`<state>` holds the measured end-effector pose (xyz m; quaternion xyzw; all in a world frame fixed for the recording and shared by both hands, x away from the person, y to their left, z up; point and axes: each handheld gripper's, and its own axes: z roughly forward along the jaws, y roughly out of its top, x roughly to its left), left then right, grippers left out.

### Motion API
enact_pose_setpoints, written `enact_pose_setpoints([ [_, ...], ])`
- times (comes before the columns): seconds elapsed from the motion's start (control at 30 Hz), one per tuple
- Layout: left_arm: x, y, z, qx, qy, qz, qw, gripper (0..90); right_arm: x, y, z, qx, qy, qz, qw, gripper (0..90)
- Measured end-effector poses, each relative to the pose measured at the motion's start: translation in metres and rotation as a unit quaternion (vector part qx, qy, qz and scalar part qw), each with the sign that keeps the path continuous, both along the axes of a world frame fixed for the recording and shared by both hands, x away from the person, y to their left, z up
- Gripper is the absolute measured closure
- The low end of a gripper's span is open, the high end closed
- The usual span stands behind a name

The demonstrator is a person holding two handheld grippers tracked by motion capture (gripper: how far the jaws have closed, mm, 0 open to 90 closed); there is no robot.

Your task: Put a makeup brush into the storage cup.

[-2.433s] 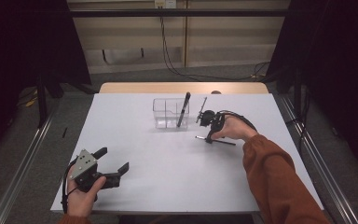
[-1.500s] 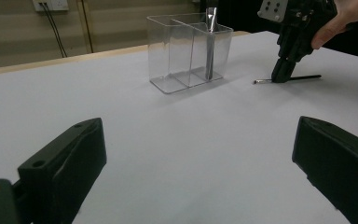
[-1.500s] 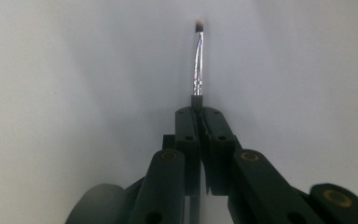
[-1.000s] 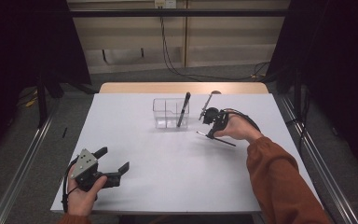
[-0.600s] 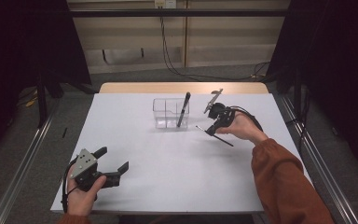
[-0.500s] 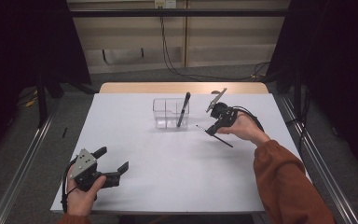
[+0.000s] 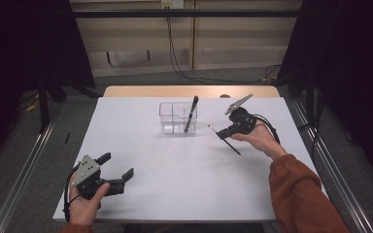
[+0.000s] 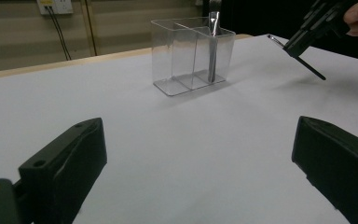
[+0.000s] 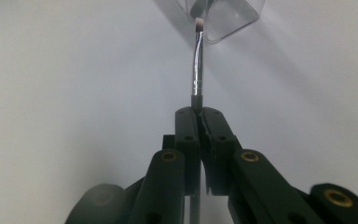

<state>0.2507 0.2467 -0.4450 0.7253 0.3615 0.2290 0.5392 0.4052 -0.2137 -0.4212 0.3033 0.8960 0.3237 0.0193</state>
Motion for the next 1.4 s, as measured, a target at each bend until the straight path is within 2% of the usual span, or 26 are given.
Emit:
enact_pose_setpoints([
  [0.17, 0.0, 0.001, 0.001, -0.003, -0.006, 0.006, 1.0, 3.1, -0.004, -0.004, -0.001, 0.019, -0.02, -0.007, 0.9996, 86.4],
  [0.27, 0.0, 0.002, 0.001, -0.004, -0.007, 0.008, 0.9999, 3.1, -0.005, -0.007, 0.0, 0.048, -0.031, -0.018, 0.9982, 86.4],
  [0.37, 0.0, 0.002, 0.001, -0.004, -0.006, 0.009, 0.9999, 3.1, -0.008, -0.01, 0.0, 0.063, -0.046, -0.025, 0.9966, 86.5],
  [0.5, -0.001, 0.002, 0.001, -0.003, -0.008, 0.008, 0.9999, 3.1, -0.012, -0.013, 0.002, 0.092, -0.063, -0.035, 0.9932, 86.5],
  [0.7, -0.001, 0.001, 0.002, -0.003, -0.009, 0.009, 0.9999, 3.1, -0.017, -0.017, 0.001, 0.115, -0.076, -0.058, 0.9888, 86.5],
  [0.83, -0.002, 0.001, 0.002, -0.005, -0.01, 0.009, 0.9999, 3.1, -0.021, -0.02, 0.002, 0.144, -0.089, -0.07, 0.9831, 86.5],
  [1.07, -0.002, 0.001, 0.002, -0.002, -0.01, 0.006, 0.9999, 3.1, -0.025, -0.02, 0.001, 0.164, -0.105, -0.07, 0.9784, 86.5],
  [1.4, -0.001, 0.002, 0.002, -0.004, -0.007, 0.008, 0.9999, 3.1, -0.028, -0.028, -0.007, 0.187, -0.121, -0.088, 0.9709, 86.5],
])
